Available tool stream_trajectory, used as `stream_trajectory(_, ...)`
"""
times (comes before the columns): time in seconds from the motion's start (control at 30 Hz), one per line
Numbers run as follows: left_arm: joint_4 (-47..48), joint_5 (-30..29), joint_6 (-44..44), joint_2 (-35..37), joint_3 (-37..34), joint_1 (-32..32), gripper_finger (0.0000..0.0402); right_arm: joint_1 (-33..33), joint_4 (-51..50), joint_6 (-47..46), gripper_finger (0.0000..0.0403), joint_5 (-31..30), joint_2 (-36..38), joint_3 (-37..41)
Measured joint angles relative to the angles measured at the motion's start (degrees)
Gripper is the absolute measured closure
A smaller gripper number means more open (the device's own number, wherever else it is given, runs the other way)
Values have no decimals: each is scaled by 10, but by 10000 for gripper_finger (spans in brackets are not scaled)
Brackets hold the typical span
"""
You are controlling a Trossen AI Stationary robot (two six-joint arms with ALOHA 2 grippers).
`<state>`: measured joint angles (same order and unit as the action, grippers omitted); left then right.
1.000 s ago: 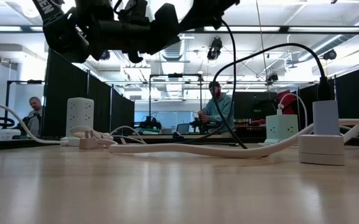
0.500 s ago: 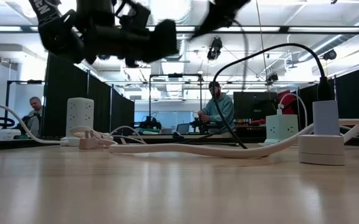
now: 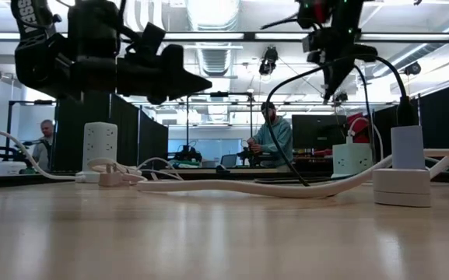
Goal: Insert USB
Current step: Insert the black charger cable into the green outlet extension
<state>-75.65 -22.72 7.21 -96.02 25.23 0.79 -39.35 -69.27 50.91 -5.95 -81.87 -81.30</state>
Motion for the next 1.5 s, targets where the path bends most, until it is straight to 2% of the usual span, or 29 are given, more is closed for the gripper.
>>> stream_trajectory(0.17,-1,8,-2,0,0,0,402,-37,-31,29,384,4,-43,7)
stream_trajectory(0.5,0,8,-2,1,1,1,402,-61,-33,53,384,1,-122,15)
stream_trajectory(0.8,2,8,-3,1,1,1,402,-79,-20,81,384,-26,-128,16)
stream_trajectory(1.07,4,8,-2,1,1,1,402,-88,-19,87,384,10,-128,30)
stream_trajectory(1.5,7,8,-1,0,1,1,402,-88,6,95,384,0,-126,52)
